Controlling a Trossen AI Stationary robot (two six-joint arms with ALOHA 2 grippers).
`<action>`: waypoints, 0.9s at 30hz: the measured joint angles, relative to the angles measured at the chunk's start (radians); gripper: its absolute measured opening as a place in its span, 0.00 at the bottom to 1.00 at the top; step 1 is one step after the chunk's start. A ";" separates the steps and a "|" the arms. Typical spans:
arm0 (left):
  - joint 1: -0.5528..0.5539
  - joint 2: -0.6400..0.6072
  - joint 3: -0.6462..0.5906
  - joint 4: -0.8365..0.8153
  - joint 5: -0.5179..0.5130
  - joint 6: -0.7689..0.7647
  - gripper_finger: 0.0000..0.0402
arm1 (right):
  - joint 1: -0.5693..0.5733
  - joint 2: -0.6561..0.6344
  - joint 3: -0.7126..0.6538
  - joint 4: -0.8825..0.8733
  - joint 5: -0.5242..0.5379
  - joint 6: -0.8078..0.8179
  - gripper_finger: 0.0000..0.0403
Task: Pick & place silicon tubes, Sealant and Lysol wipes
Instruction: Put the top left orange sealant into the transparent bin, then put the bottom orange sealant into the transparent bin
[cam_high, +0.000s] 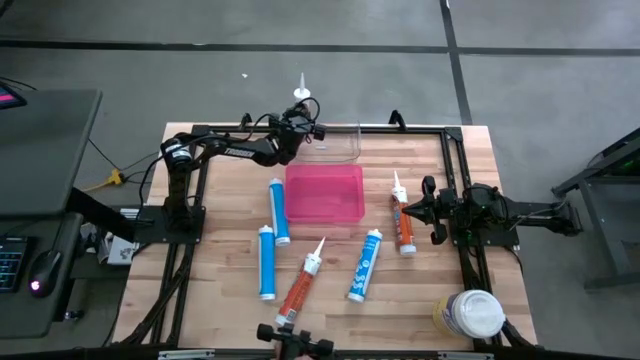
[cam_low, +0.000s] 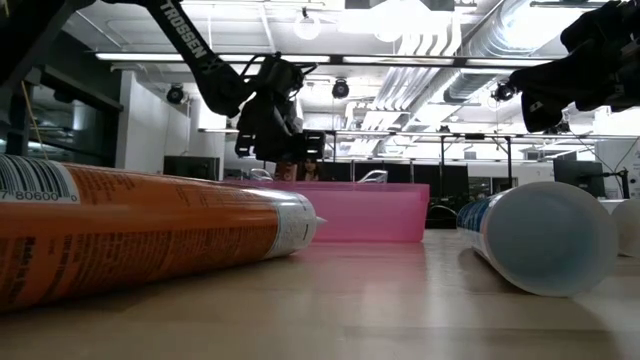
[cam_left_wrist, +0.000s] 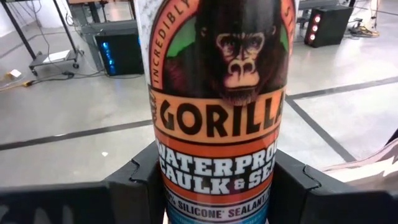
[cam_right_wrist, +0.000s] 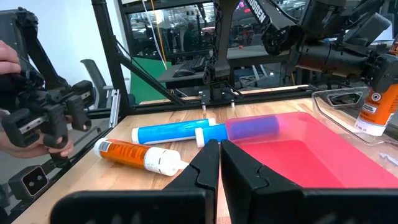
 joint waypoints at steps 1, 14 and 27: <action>-0.001 0.000 0.000 0.000 0.003 0.000 0.44 | 0.000 0.000 0.000 0.000 0.000 0.000 0.03; -0.001 -0.006 0.002 0.000 0.014 -0.004 0.79 | 0.000 0.000 0.000 0.000 0.000 0.000 0.03; -0.001 -0.005 0.002 -0.004 0.015 -0.004 0.79 | 0.000 0.000 0.000 0.000 0.000 0.000 0.03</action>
